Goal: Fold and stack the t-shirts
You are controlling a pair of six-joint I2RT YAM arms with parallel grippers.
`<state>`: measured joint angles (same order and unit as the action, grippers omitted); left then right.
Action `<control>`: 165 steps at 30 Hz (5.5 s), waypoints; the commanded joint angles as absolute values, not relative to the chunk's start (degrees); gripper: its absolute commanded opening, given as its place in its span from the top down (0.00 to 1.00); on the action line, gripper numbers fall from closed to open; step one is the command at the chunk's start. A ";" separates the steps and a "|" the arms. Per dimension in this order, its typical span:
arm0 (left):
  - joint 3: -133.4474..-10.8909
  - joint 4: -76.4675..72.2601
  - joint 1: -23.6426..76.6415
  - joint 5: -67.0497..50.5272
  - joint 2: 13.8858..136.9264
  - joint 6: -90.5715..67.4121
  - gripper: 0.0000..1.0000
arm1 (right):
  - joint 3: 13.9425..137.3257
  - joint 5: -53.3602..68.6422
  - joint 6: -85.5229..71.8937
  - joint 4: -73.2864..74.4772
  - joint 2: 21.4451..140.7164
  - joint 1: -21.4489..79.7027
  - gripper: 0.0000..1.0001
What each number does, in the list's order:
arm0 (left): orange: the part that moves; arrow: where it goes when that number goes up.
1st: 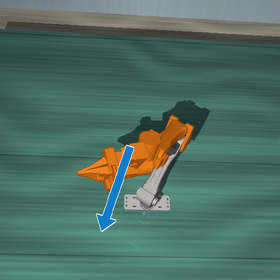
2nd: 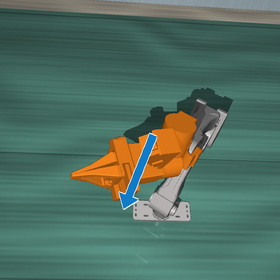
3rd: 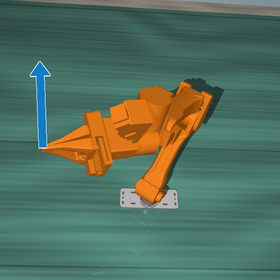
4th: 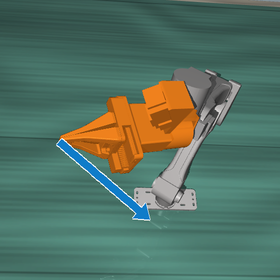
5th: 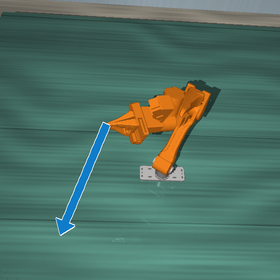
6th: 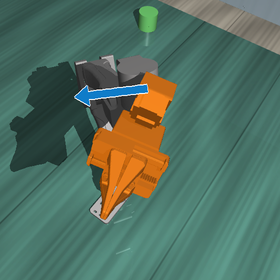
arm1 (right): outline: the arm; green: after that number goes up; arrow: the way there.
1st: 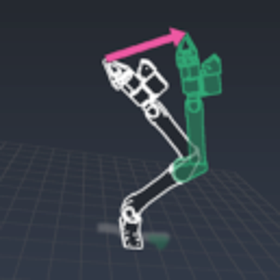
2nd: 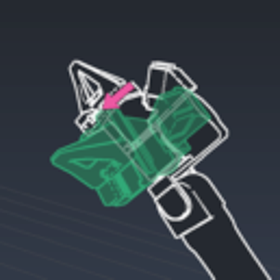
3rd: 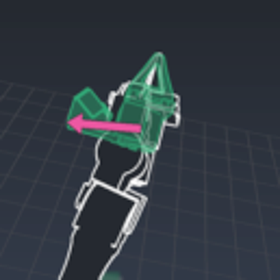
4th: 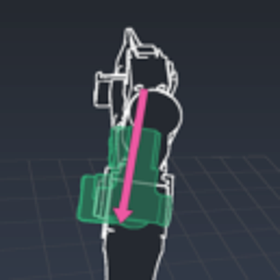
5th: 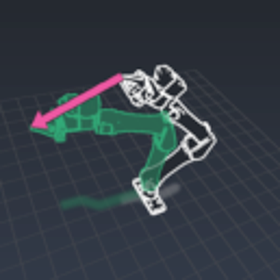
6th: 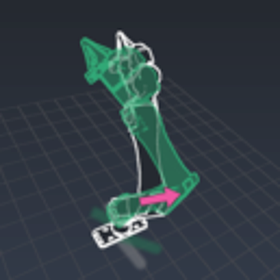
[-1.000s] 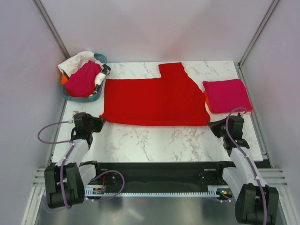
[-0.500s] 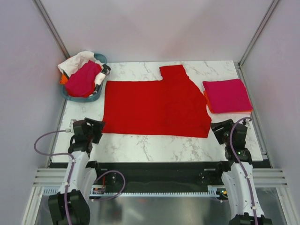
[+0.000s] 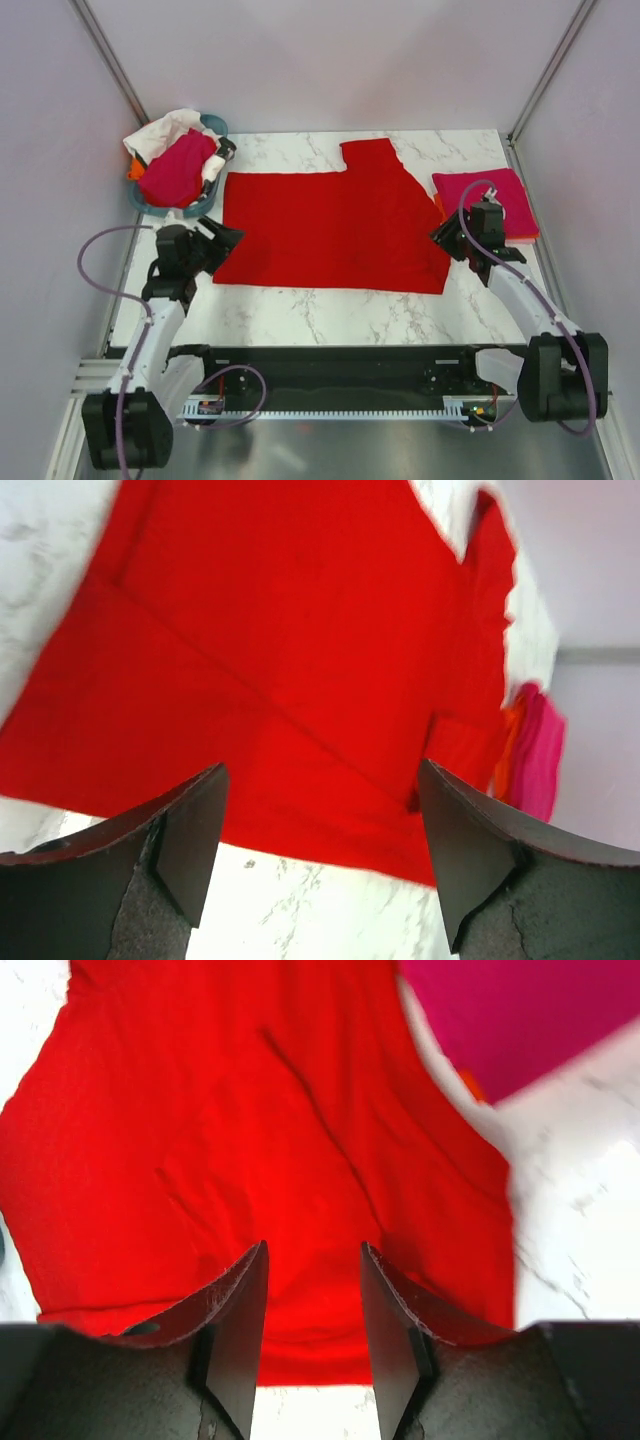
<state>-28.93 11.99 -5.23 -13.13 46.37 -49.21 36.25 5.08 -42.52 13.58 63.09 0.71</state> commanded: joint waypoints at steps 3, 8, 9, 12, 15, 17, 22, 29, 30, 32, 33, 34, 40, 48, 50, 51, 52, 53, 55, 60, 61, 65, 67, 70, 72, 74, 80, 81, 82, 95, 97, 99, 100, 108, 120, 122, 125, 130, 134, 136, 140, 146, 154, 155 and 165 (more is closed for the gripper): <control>-34.44 0.36 9.20 -13.99 59.64 -44.21 0.16 | 45.86 3.96 -35.25 6.50 73.88 5.00 0.50; -43.14 -7.64 19.24 -13.62 74.33 -45.96 0.22 | 54.91 0.53 -31.03 8.79 84.70 8.17 0.56; -44.72 -8.95 20.21 -13.45 76.97 -45.97 0.23 | 55.80 0.35 -30.59 8.88 85.94 8.35 0.57; -52.88 -9.49 23.20 -13.09 85.32 -46.14 0.25 | 59.93 -1.58 -29.01 9.84 91.13 8.61 0.56; -59.03 -9.67 25.57 -13.27 92.53 -46.14 0.27 | 63.27 -2.46 -27.95 10.72 95.62 8.96 0.57; -61.95 -9.67 26.98 -13.45 97.37 -46.14 0.30 | 64.94 -4.12 -27.69 11.25 98.24 9.58 0.57; -69.60 -9.58 29.79 -14.15 105.46 -46.05 0.37 | 66.71 -6.77 -26.45 11.69 101.86 10.46 0.59; -76.81 -8.00 32.87 -12.92 114.25 -45.88 0.46 | 69.87 -5.45 -26.19 11.60 107.92 10.64 0.63; -78.38 -7.13 33.22 -12.66 115.21 -45.62 0.46 | 70.05 -5.54 -26.28 11.51 108.28 10.63 0.63; -79.80 -6.24 34.10 -11.96 117.41 -45.35 0.47 | 70.57 -5.97 -26.19 11.60 109.24 10.72 0.63; -80.85 -5.63 34.36 -11.69 118.03 -45.18 0.47 | 70.66 -5.98 -26.10 11.51 109.51 10.72 0.62; -81.29 -5.36 34.63 -11.34 119.17 -45.00 0.47 | 70.84 -6.06 -26.19 11.60 109.77 10.64 0.63; -84.11 -1.76 35.24 -9.14 121.38 -43.34 0.48 | 71.19 -5.71 -26.28 11.43 110.57 10.63 0.82; -86.92 3.42 36.30 -5.10 122.96 -40.96 0.48 | 70.49 -5.01 -26.19 10.99 108.72 10.81 0.83; -87.88 4.91 36.56 -4.22 123.40 -40.34 0.48 | 70.40 -4.84 -26.19 10.99 108.63 10.81 0.81; -88.24 5.53 36.74 -3.96 123.57 -40.08 0.48 | 70.31 -4.75 -26.19 10.90 108.63 10.72 0.81; -88.68 6.06 36.83 -3.87 123.92 -40.08 0.49 | 70.40 -4.66 -26.19 10.90 108.63 10.81 0.81; -89.55 6.93 36.91 -3.95 124.36 -39.90 0.49 | 70.40 -4.57 -26.28 10.81 108.63 10.72 0.81; -90.35 7.38 37.00 -5.00 125.50 -39.99 0.51 | 70.40 -4.22 -26.28 10.81 108.63 10.72 0.81; -91.76 8.26 37.26 -5.89 126.74 -40.17 0.57 | 70.31 -4.04 -26.28 10.72 108.55 10.81 0.79; -91.84 8.44 37.35 -5.45 126.83 -40.17 0.58 | 70.31 -4.04 -26.37 10.72 108.37 10.72 0.77; -92.02 9.84 37.44 -4.05 126.56 -39.64 0.57 | 70.22 -3.87 -26.46 10.64 108.19 10.81 0.74; -92.02 10.81 37.44 -2.82 126.39 -39.46 0.55 | 70.22 -3.69 -26.54 10.64 108.19 10.81 0.73; -91.85 11.07 37.53 -2.55 126.12 -39.02 0.53 | 70.14 -3.34 -26.46 10.55 108.19 10.72 0.74; -92.02 11.34 37.70 -2.46 125.95 -38.94 0.53 | 70.05 -3.34 -26.54 10.46 108.11 10.81 0.74; -91.93 11.60 37.88 -2.11 125.51 -38.94 0.53 | 69.96 -3.34 -26.54 10.55 108.11 10.81 0.74; -91.76 12.48 38.23 -0.36 124.37 -38.76 0.52 | 69.70 -3.25 -26.54 10.28 107.84 10.72 0.90; -91.58 12.57 38.32 -0.35 124.10 -38.85 0.52 | 69.70 -3.25 -26.54 10.37 107.75 10.72 0.92; -91.06 12.57 38.41 -0.18 123.67 -38.76 0.52 | 69.70 -3.51 -26.46 10.37 107.67 10.72 0.92; -91.32 12.66 38.76 1.06 123.31 -38.49 0.52 | 69.08 -4.13 -26.37 10.28 106.79 10.81 0.75; -91.84 12.57 38.76 0.53 123.83 -38.58 0.53 | 69.08 -4.57 -26.02 10.37 106.44 10.99 0.75; -92.20 12.66 38.76 0.27 124.63 -38.93 0.56 | 69.08 -5.36 -25.75 10.37 106.09 11.16 0.75; -92.63 12.57 38.76 0.26 124.80 -38.94 0.58 | 69.08 -5.62 -25.66 10.46 106.00 11.25 0.75; -93.60 12.57 38.85 -1.23 125.68 -39.02 0.82 | 69.08 -5.10 -25.75 10.46 106.17 11.16 0.76; -93.87 13.18 38.85 -1.67 126.48 -38.85 0.73 | 69.43 -4.48 -25.75 10.37 107.84 11.16 0.81; -93.78 13.80 38.85 -1.23 126.39 -38.58 0.73 | 69.26 -4.57 -25.75 10.37 107.49 11.16 0.89; -93.69 14.41 38.85 -0.53 126.12 -38.23 0.73 | 69.17 -5.01 -25.58 10.46 107.23 11.25 0.91; -94.48 14.85 38.85 -0.88 126.65 -38.06 0.73 | 69.52 -5.27 -25.49 10.64 107.93 11.08 0.76; -95.53 14.85 38.85 -1.93 127.53 -38.23 0.78 | 69.87 -5.36 -25.40 10.90 109.24 11.16 0.78; -95.97 14.85 38.93 -2.20 128.05 -38.41 0.85 | 70.05 -5.01 -25.49 10.90 109.51 11.16 0.84; -96.68 14.94 38.93 -2.64 128.41 -38.50 0.95 | 70.13 -5.18 -25.40 10.81 109.42 11.16 0.91; -95.63 14.85 38.85 -1.50 126.13 -37.88 0.98 | 69.35 -6.06 -25.49 10.81 107.58 11.16 1.00; -93.61 14.50 38.94 -0.79 121.82 -37.44 0.98 | 66.71 -8.35 -25.75 8.70 102.05 11.25 1.00; -93.43 14.41 38.85 -0.79 121.47 -37.44 0.98 | 66.62 -8.44 -25.84 8.70 101.78 11.16 1.00; -93.08 13.45 38.94 -0.88 118.92 -37.70 0.98 | 67.32 -9.05 -25.58 8.88 99.49 11.16 1.00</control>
<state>-93.47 14.83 38.39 -1.61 122.52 -39.72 66.78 -7.66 -25.67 10.24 101.93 11.05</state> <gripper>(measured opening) 0.028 0.010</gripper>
